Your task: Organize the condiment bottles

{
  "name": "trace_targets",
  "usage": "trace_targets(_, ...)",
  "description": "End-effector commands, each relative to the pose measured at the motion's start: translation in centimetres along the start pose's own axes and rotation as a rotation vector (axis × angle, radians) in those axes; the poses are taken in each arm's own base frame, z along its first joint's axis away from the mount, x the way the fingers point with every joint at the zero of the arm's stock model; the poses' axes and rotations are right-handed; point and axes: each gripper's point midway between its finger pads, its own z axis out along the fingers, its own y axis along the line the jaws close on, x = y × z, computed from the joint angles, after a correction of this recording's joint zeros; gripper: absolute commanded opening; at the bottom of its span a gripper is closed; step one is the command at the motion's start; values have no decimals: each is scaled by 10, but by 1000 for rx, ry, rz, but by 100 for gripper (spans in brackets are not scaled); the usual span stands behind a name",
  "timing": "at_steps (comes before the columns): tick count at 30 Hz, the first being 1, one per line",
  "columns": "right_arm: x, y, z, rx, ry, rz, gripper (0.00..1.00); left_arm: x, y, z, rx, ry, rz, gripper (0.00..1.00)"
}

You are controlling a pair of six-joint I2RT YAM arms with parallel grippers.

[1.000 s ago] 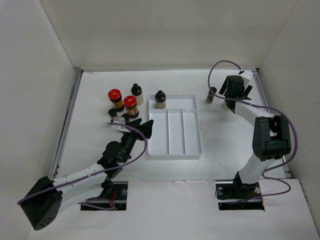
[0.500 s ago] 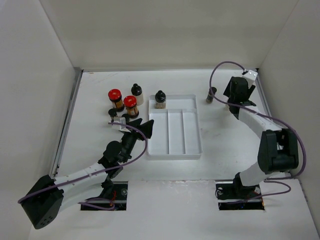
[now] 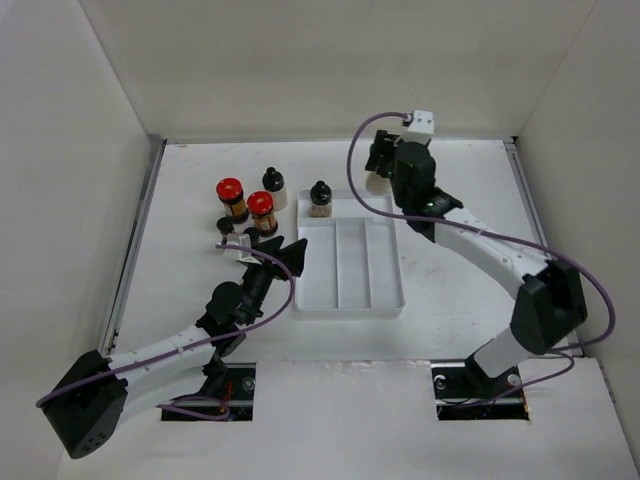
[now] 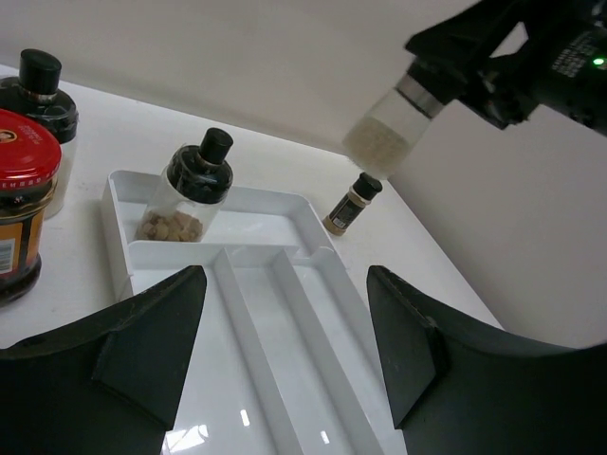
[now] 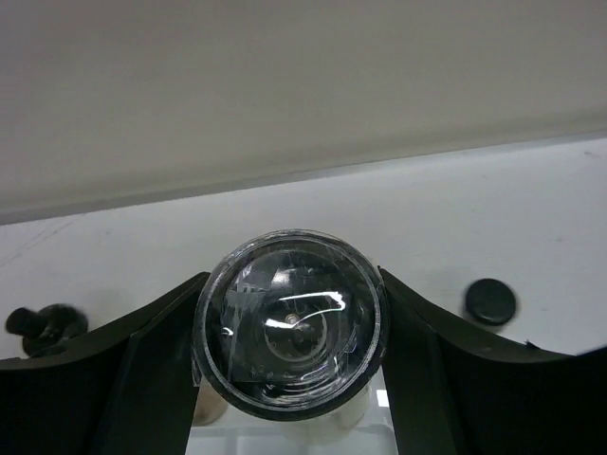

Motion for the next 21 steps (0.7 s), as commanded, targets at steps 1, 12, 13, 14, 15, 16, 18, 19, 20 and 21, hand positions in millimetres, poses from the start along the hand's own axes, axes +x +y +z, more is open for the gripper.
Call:
trace_targets(1,-10,48,19,-99,-65,49,62,-19,-12,3,40,-60,-37,68)
trace_targets(12,85,96,54,-149,87,53,63,-15,-12,5,35,-50,-35,68)
trace_targets(13,92,95,56,-140,94,52,63,-14,-12,5,37,-47,-35,68)
trace_targets(14,99,94,57,-133,101,51,63,-14,-13,5,40,-45,-33,68)
trace_targets(15,105,92,58,-128,106,58,63,-14,-13,5,40,-45,-33,68)
trace_targets(16,109,92,58,-125,111,71,64,-14,-12,5,38,-45,-33,68)
trace_targets(18,118,91,57,-126,126,78,67,-13,-11,5,33,-43,-32,68)
trace_targets(19,123,89,56,-121,136,72,69,-12,-11,6,33,-41,-32,68)
trace_targets(20,128,86,55,-116,145,67,72,-13,-11,6,35,-45,-33,68)
trace_targets(21,133,85,54,-115,154,63,74,-14,-12,6,37,-47,-35,68)
